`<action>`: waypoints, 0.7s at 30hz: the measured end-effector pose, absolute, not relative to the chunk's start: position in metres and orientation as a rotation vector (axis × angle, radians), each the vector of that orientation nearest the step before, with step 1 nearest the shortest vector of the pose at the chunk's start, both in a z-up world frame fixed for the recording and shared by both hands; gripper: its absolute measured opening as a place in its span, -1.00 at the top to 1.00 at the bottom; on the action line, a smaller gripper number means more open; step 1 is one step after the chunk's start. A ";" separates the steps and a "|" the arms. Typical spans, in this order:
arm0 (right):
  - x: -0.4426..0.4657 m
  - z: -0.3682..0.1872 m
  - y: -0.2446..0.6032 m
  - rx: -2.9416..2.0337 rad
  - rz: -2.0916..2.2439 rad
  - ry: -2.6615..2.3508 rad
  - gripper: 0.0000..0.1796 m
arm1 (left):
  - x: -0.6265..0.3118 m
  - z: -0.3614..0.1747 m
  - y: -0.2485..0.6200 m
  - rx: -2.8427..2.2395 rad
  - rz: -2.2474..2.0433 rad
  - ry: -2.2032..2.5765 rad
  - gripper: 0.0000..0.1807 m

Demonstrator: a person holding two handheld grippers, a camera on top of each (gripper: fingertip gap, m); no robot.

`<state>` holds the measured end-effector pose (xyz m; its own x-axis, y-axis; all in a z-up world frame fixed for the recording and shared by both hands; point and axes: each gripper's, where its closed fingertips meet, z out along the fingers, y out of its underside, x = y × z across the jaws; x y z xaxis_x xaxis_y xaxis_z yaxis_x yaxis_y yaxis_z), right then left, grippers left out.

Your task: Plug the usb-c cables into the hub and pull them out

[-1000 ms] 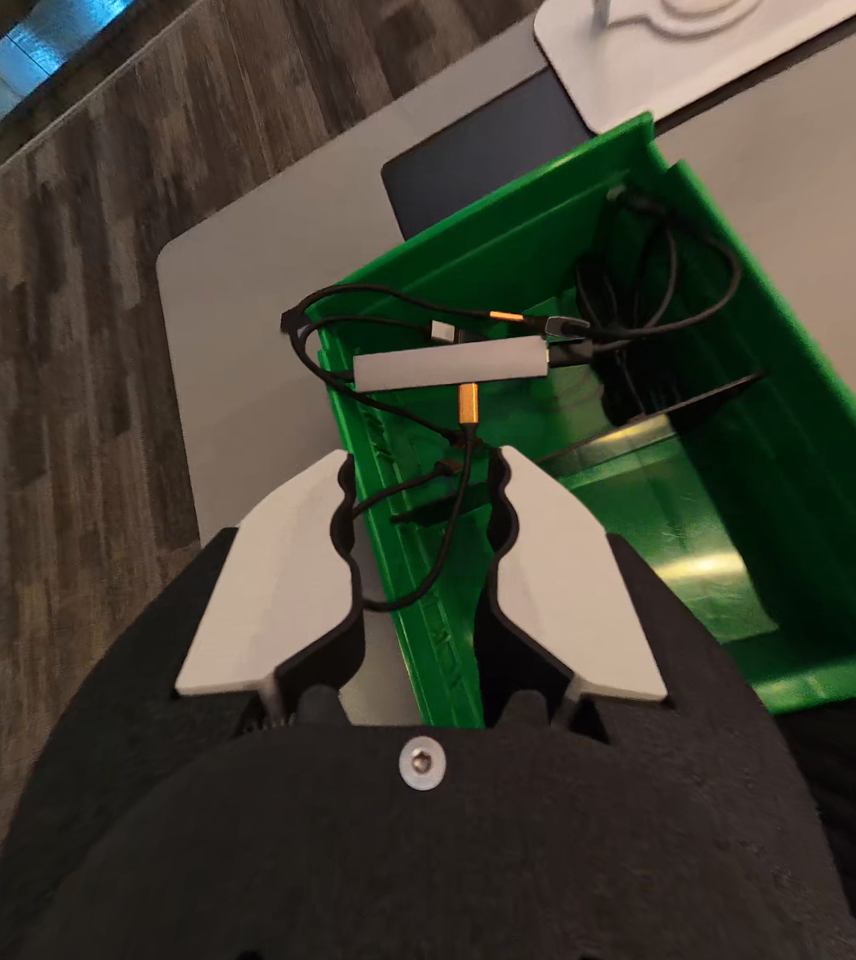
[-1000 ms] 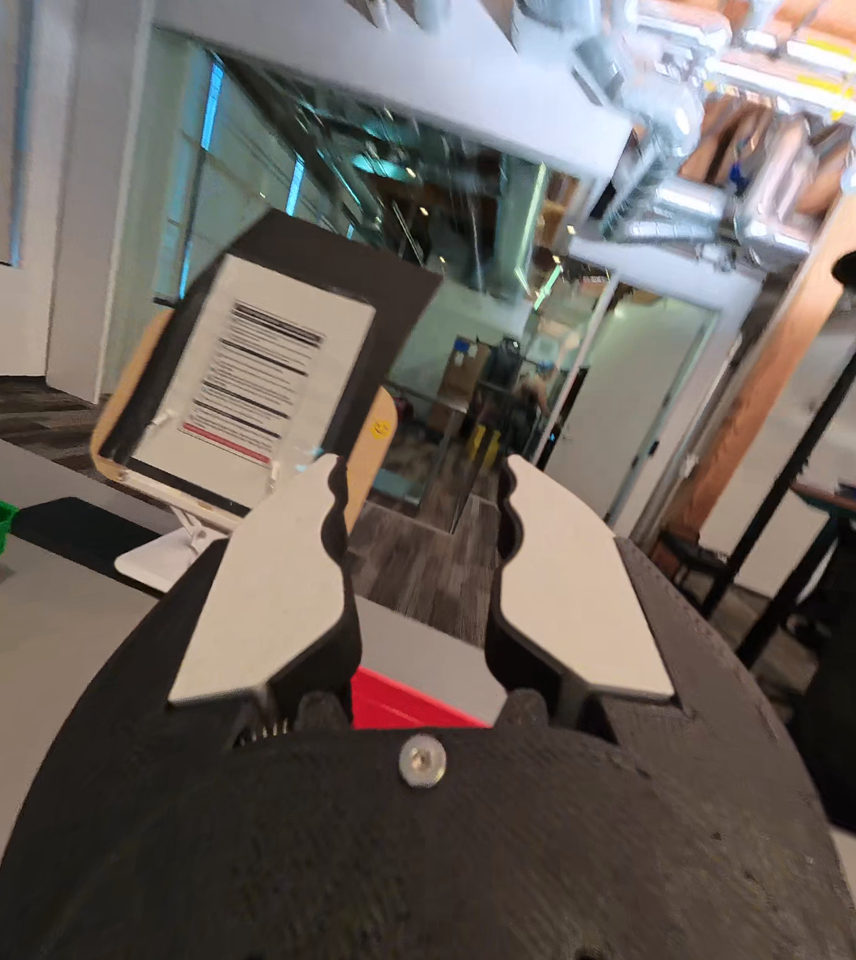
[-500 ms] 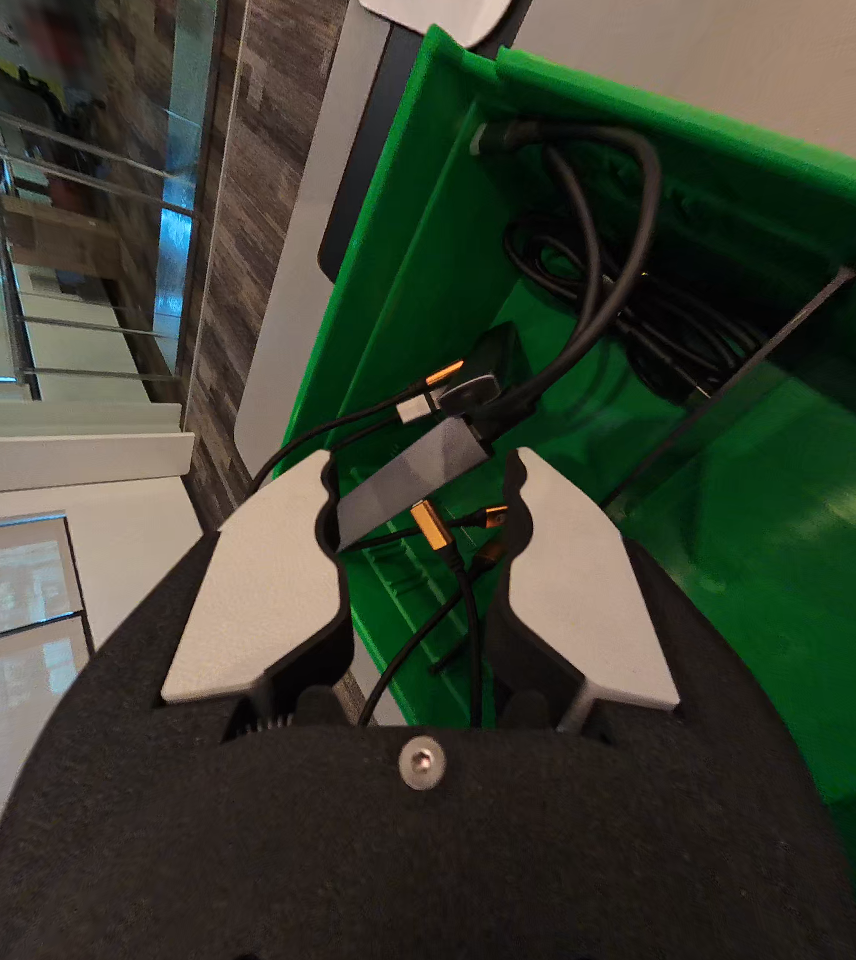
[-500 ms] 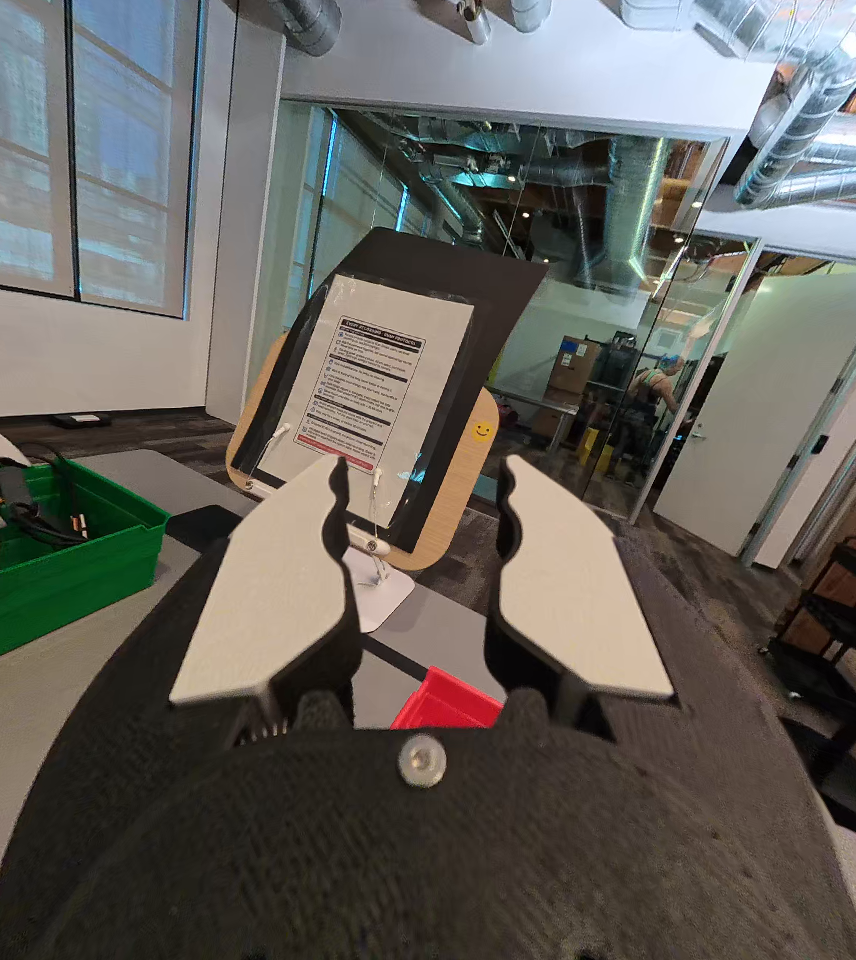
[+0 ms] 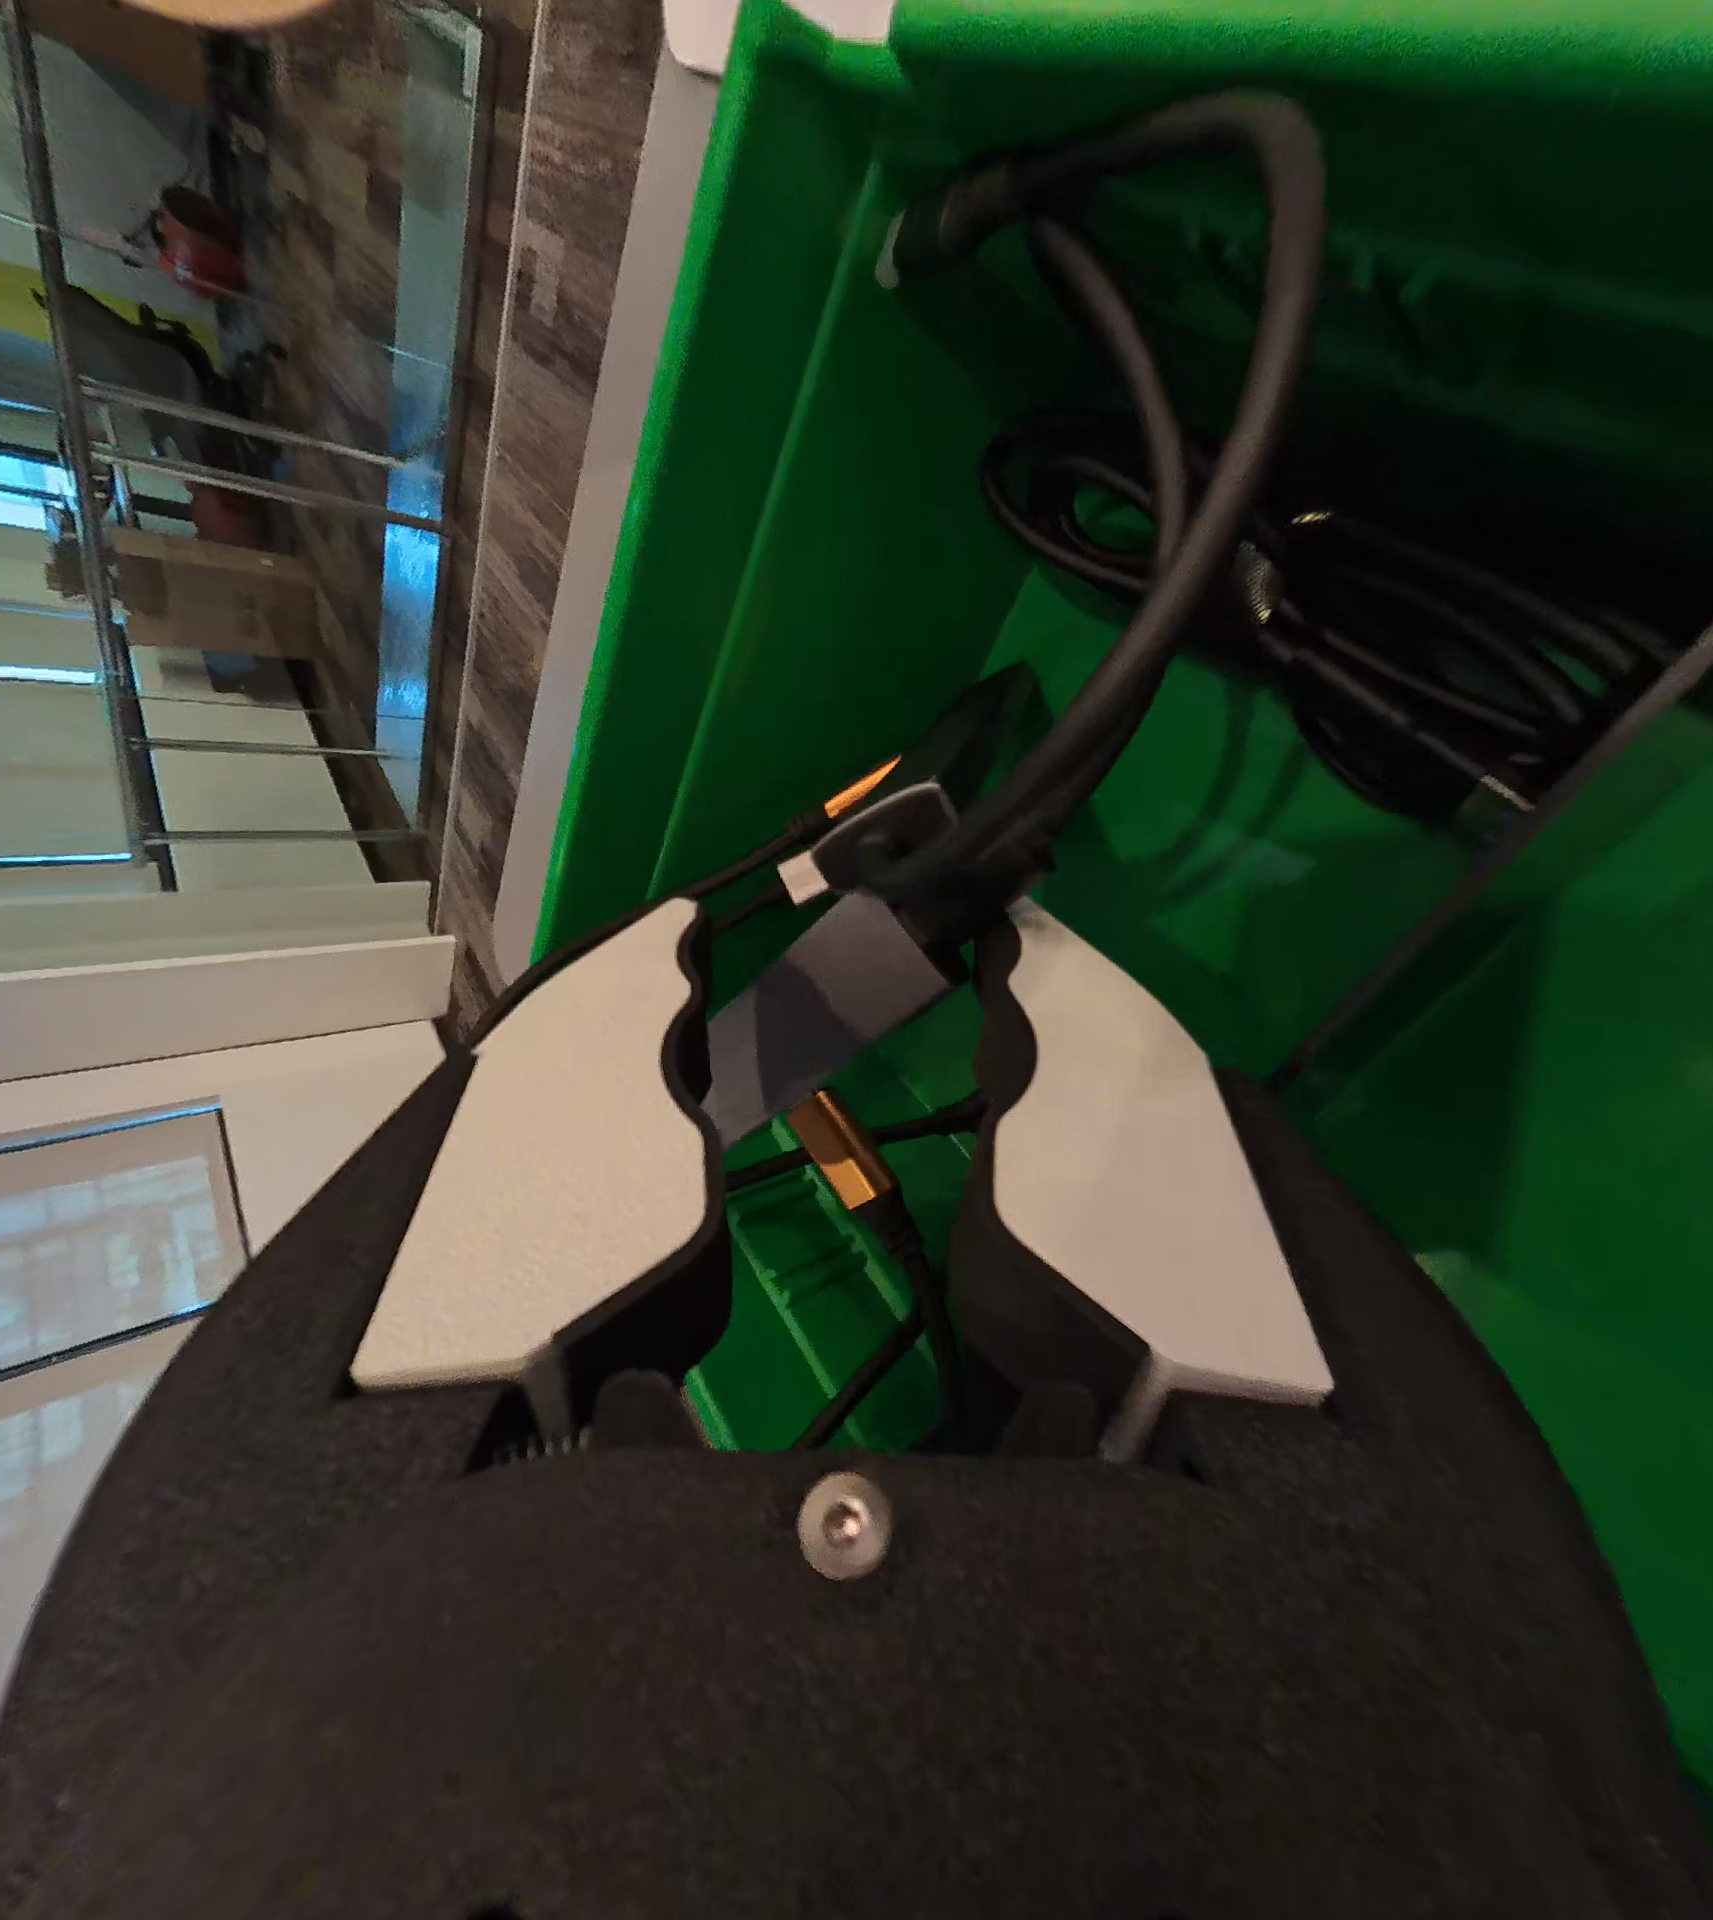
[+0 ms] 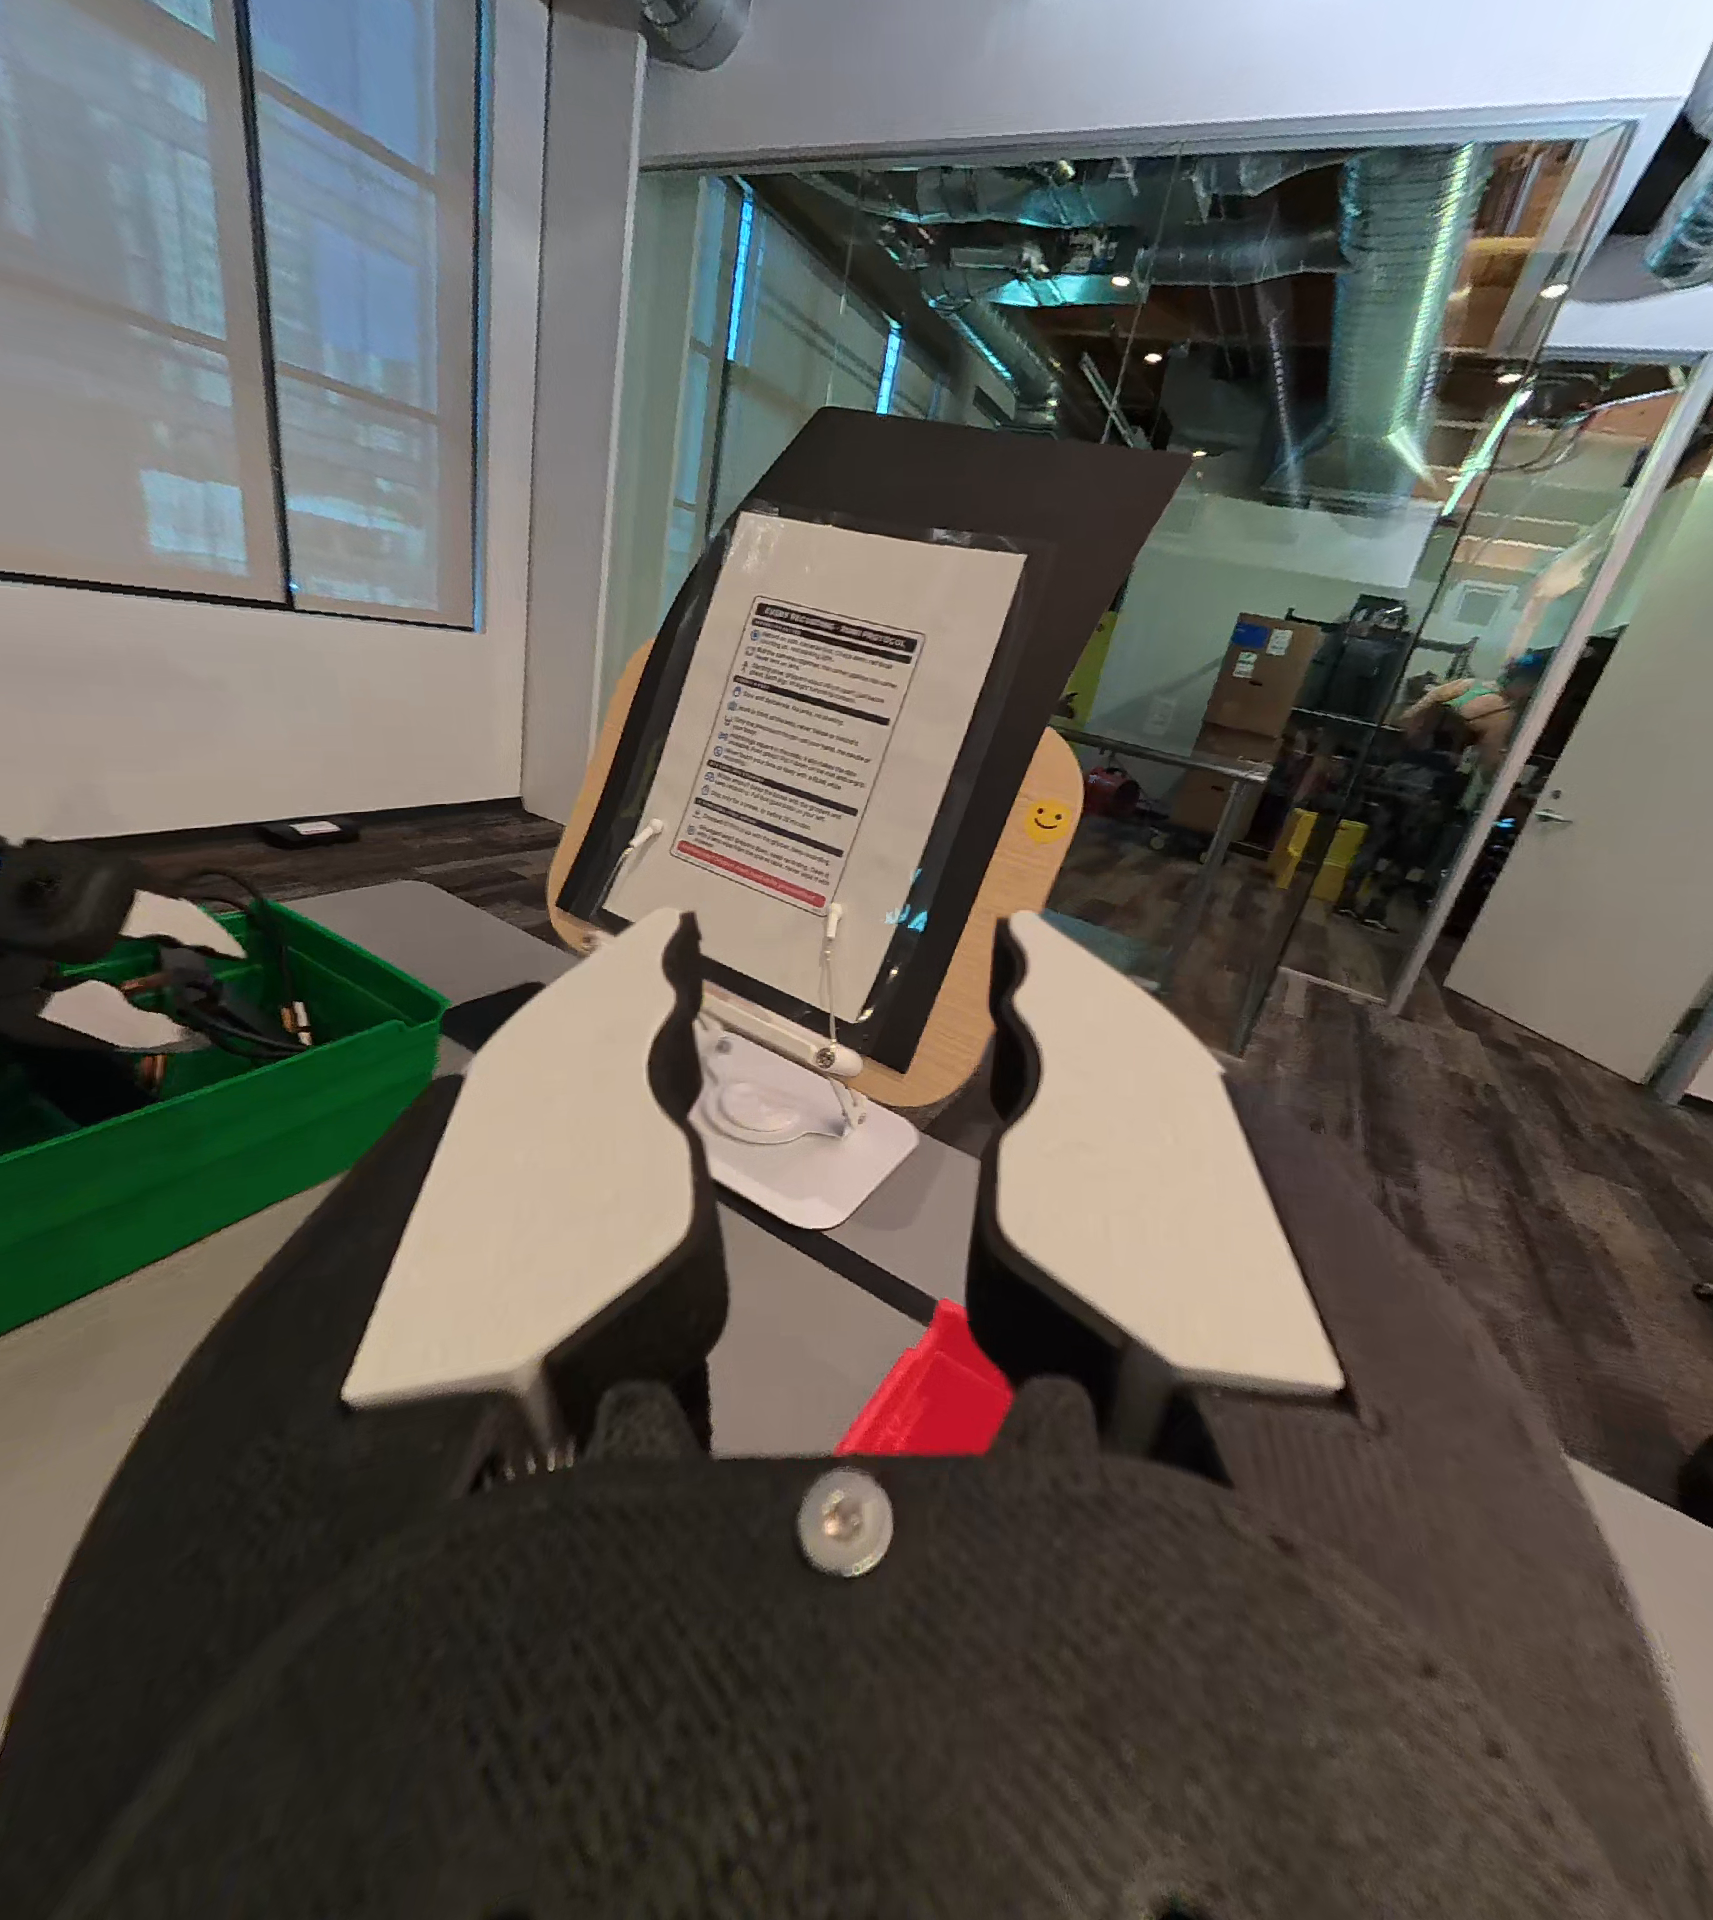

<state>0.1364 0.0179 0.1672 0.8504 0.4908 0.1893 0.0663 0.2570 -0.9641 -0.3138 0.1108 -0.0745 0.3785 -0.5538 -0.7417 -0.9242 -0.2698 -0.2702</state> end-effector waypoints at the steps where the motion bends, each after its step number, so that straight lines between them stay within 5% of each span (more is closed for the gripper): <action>1: 0.135 0.167 0.017 -1.293 0.332 -0.511 0.40 | -0.317 -0.076 0.112 -1.950 0.696 1.265 0.48; 21: 0.140 0.172 0.014 -1.269 0.372 -0.485 0.44 | -0.332 -0.014 0.082 -1.806 0.824 1.244 0.82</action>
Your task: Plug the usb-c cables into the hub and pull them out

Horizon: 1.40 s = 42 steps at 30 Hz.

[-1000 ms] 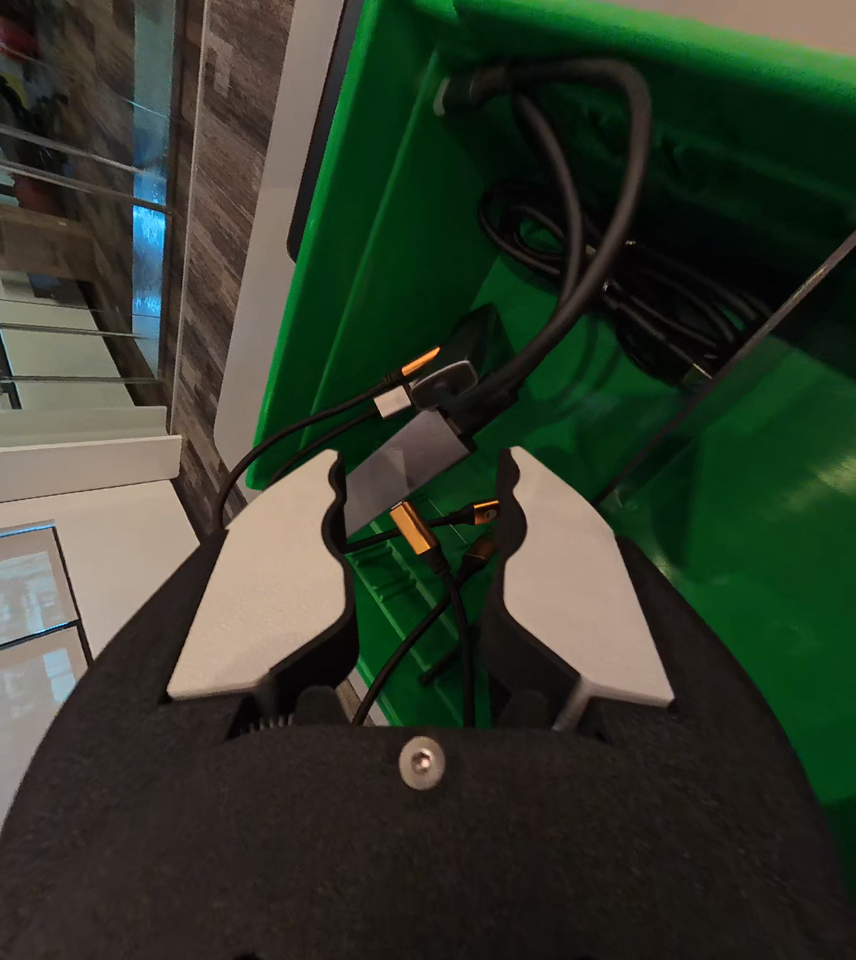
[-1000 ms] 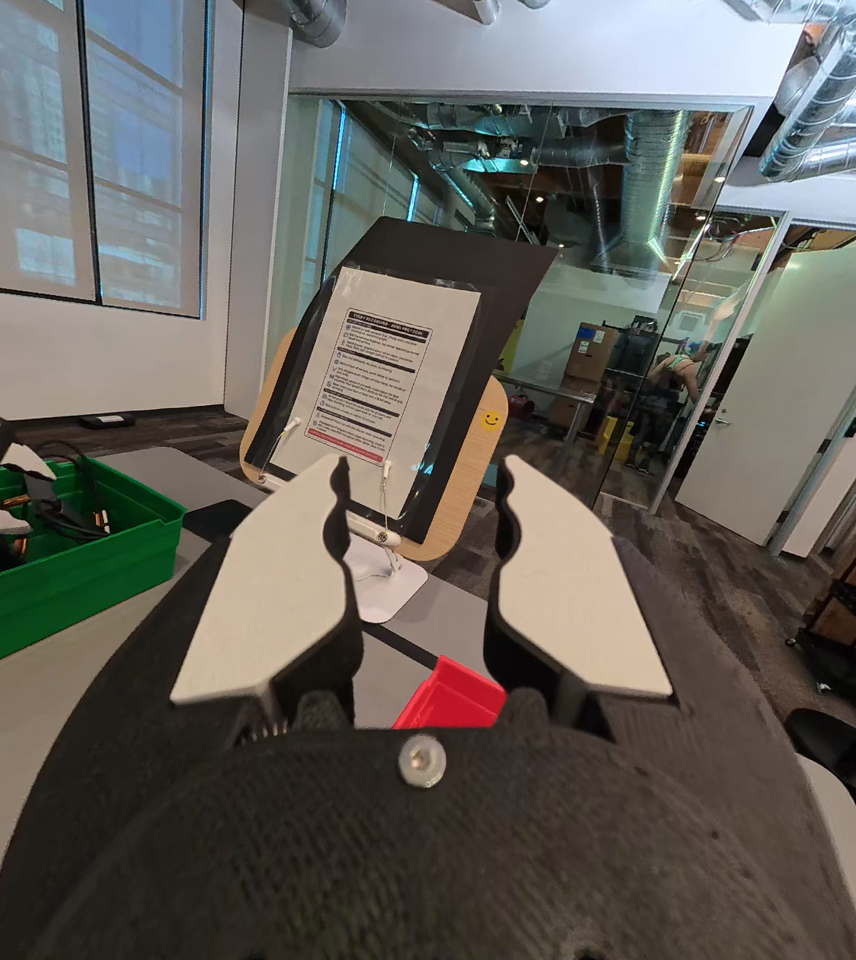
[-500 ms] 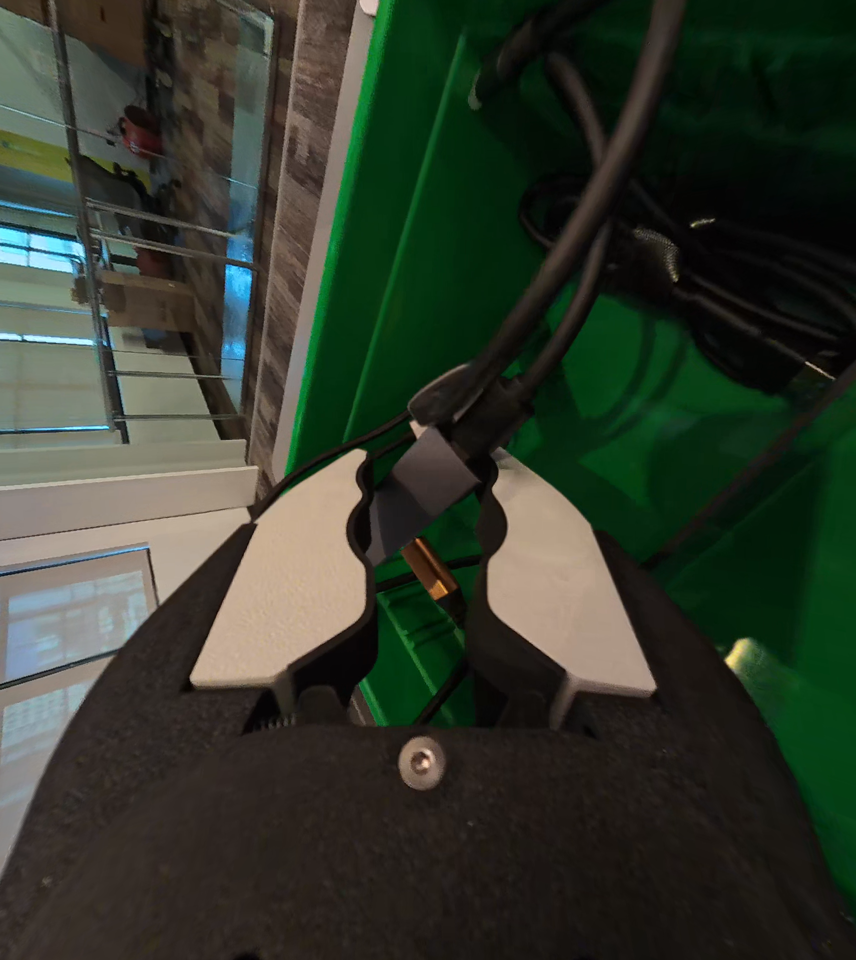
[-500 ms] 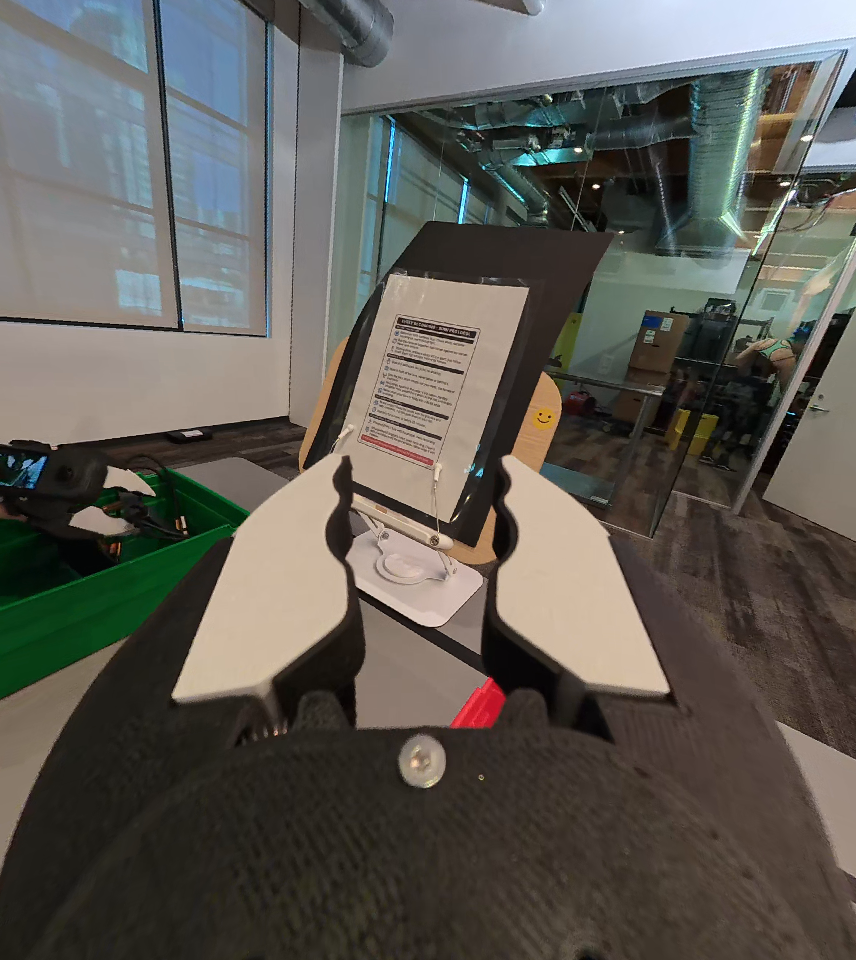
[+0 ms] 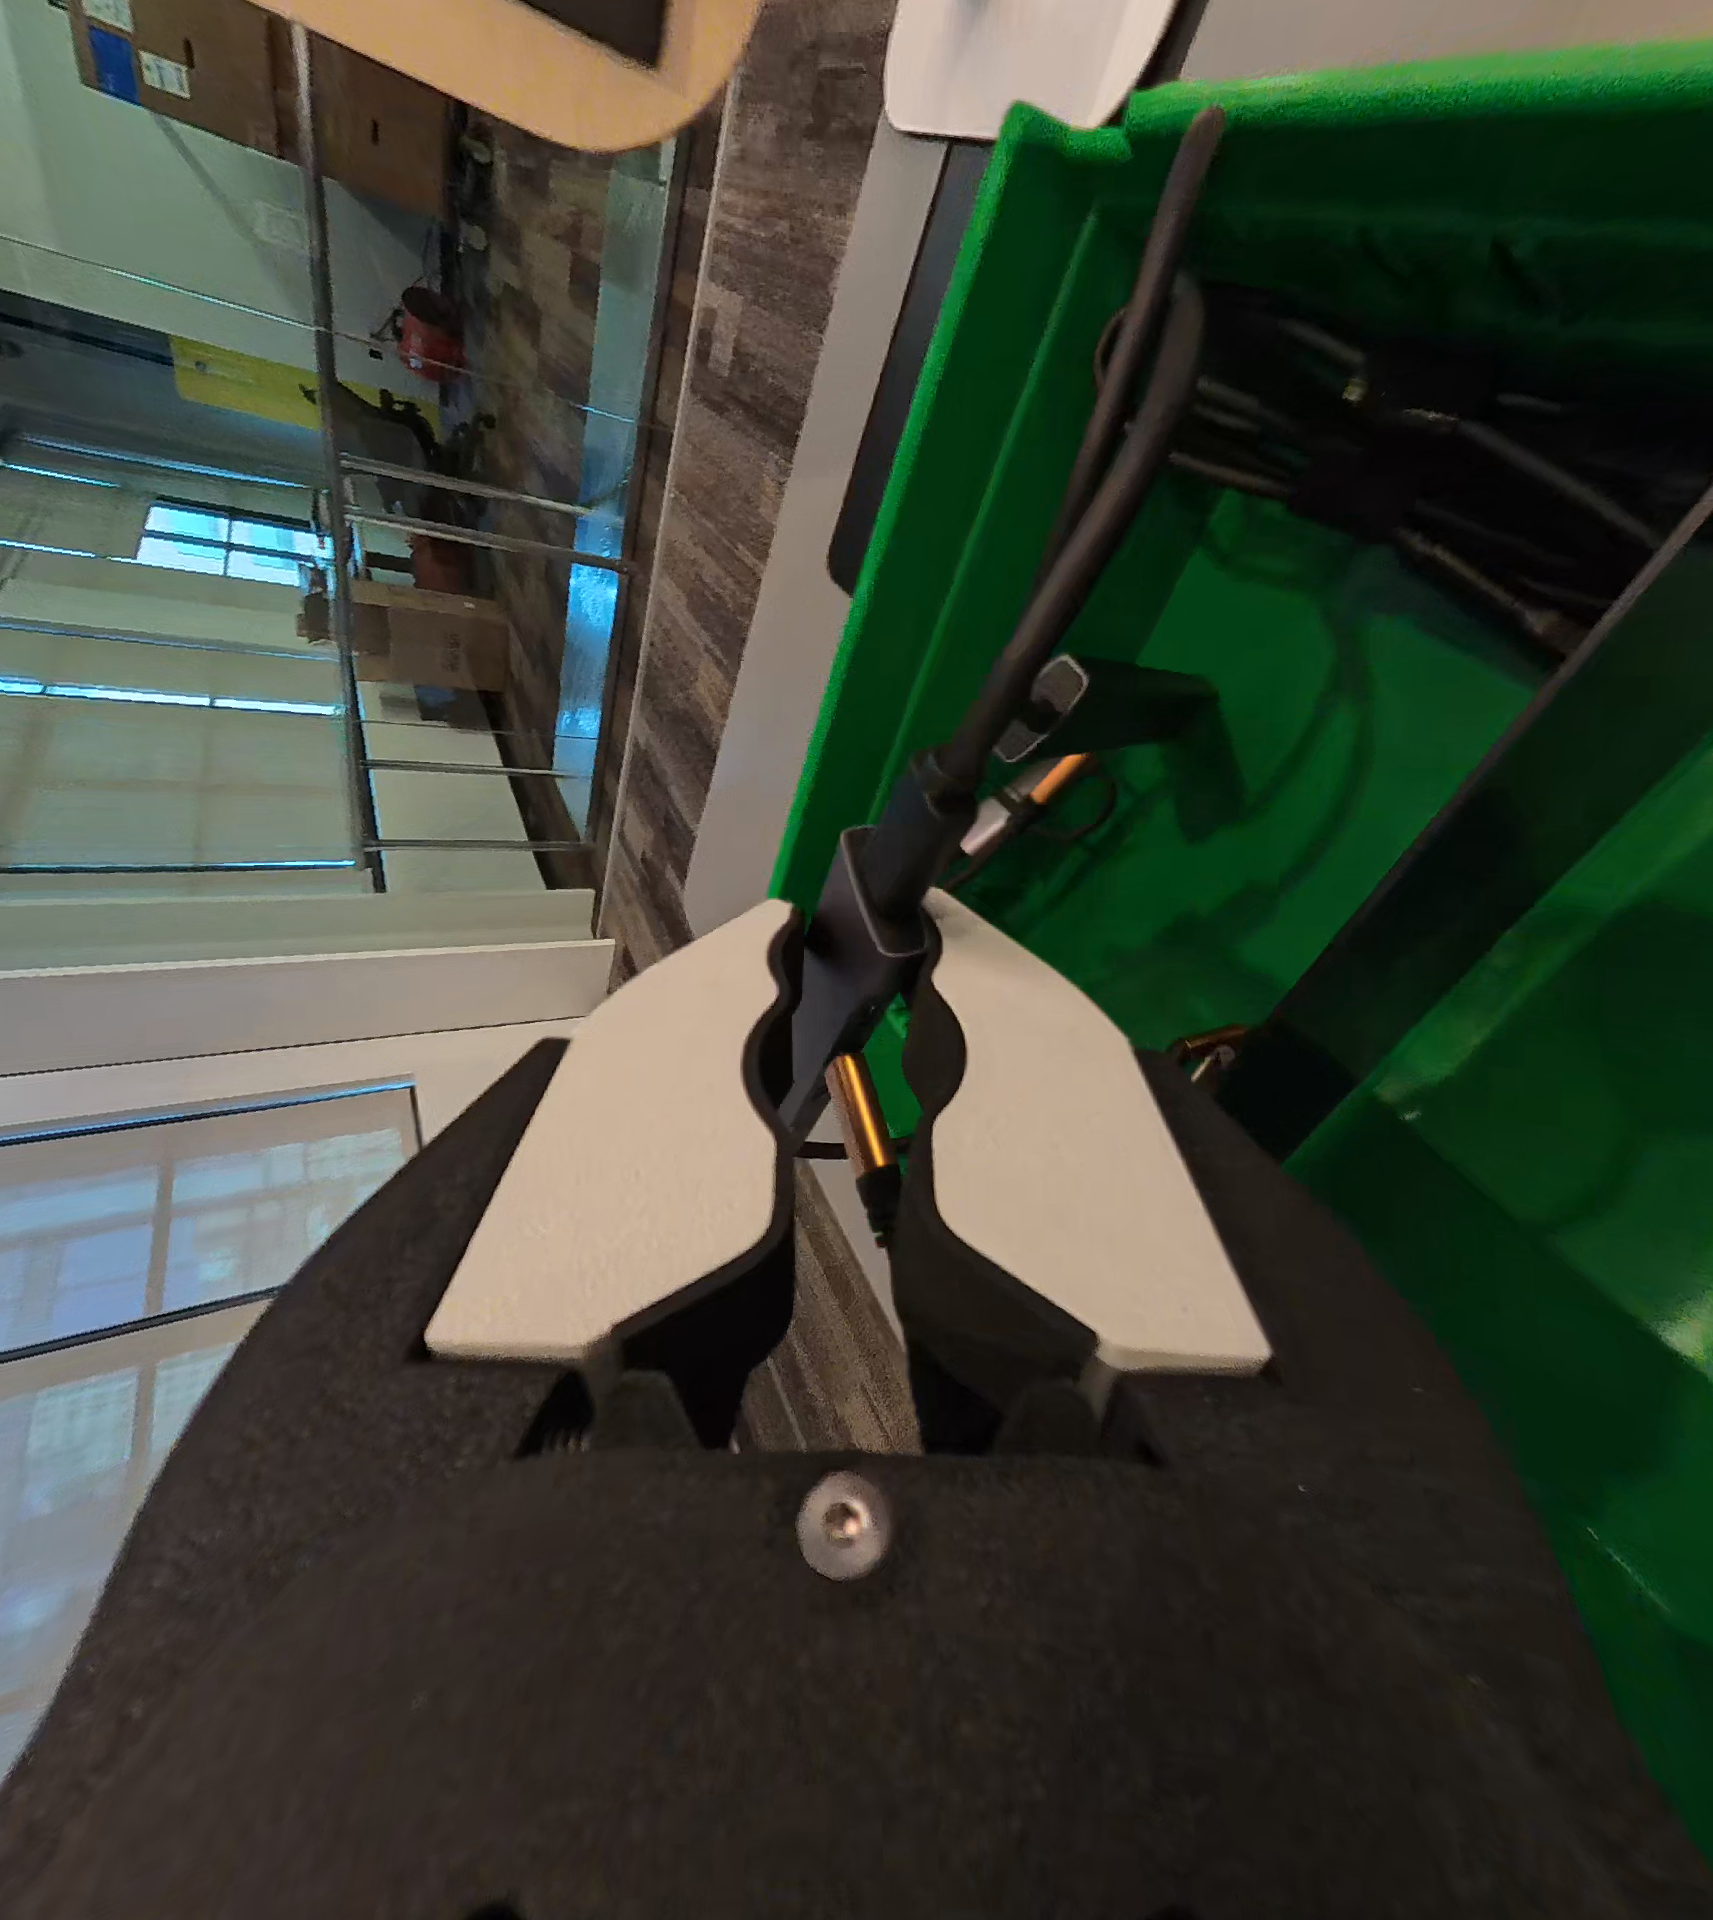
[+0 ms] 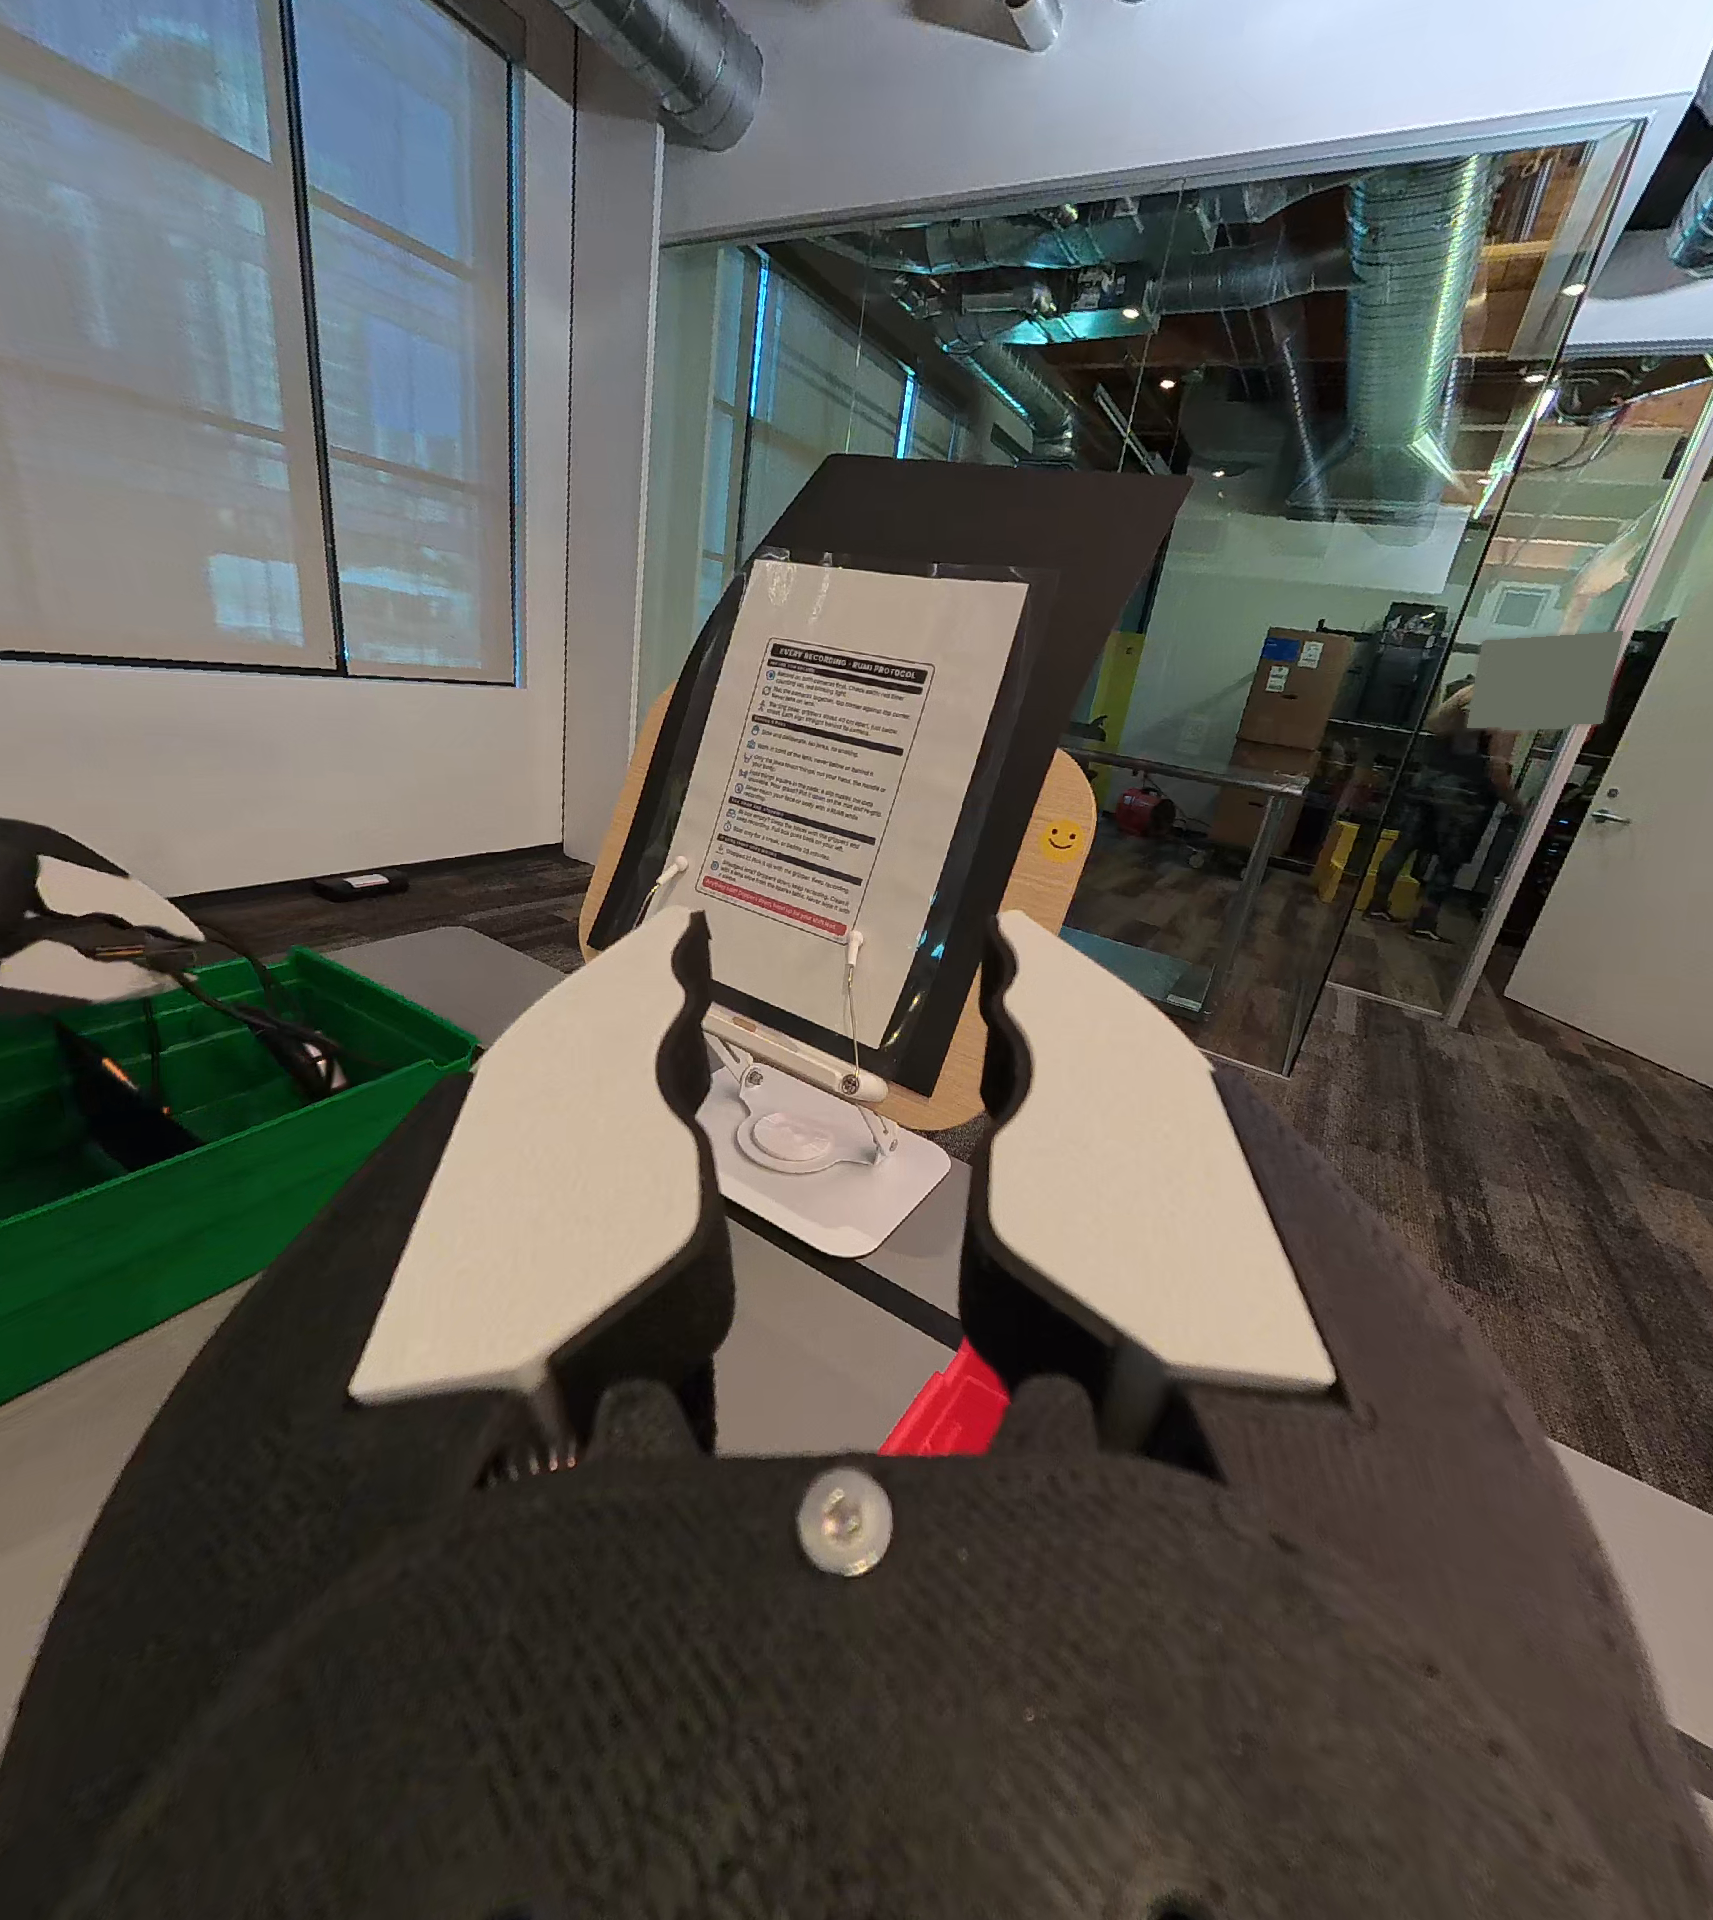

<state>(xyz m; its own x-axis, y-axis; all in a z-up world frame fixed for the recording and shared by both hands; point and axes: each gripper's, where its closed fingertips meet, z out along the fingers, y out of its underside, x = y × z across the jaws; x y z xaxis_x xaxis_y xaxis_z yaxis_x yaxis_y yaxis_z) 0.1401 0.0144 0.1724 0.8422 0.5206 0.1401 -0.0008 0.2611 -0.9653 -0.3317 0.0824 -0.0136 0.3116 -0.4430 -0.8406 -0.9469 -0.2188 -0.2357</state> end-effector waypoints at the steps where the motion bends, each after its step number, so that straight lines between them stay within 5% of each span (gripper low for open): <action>1: 0.140 0.172 0.015 -1.271 0.372 -0.483 0.44 | -0.332 -0.010 0.081 -1.802 0.833 1.234 0.83; 7: 0.141 0.169 0.017 -1.286 0.368 -0.486 0.44 | -0.336 -0.022 0.078 -1.905 0.770 1.225 0.80; 19: 0.140 0.163 0.021 -1.322 0.353 -0.500 0.44 | -0.296 -0.020 0.053 -1.959 0.441 1.250 0.42; 27: 0.138 0.161 0.022 -1.330 0.345 -0.513 0.44 | -0.267 0.012 0.058 -1.782 0.388 1.206 0.55; 34: 0.137 0.158 0.023 -1.342 0.336 -0.525 0.44 | -0.280 -0.027 0.087 -1.898 0.558 1.260 0.64; 38: 0.136 0.159 0.023 -1.339 0.337 -0.527 0.44 | -0.280 -0.038 0.100 -1.912 0.614 1.272 0.96; 42: 0.136 0.156 0.025 -1.347 0.333 -0.530 0.44 | -0.285 -0.021 0.111 -1.952 0.530 1.072 0.97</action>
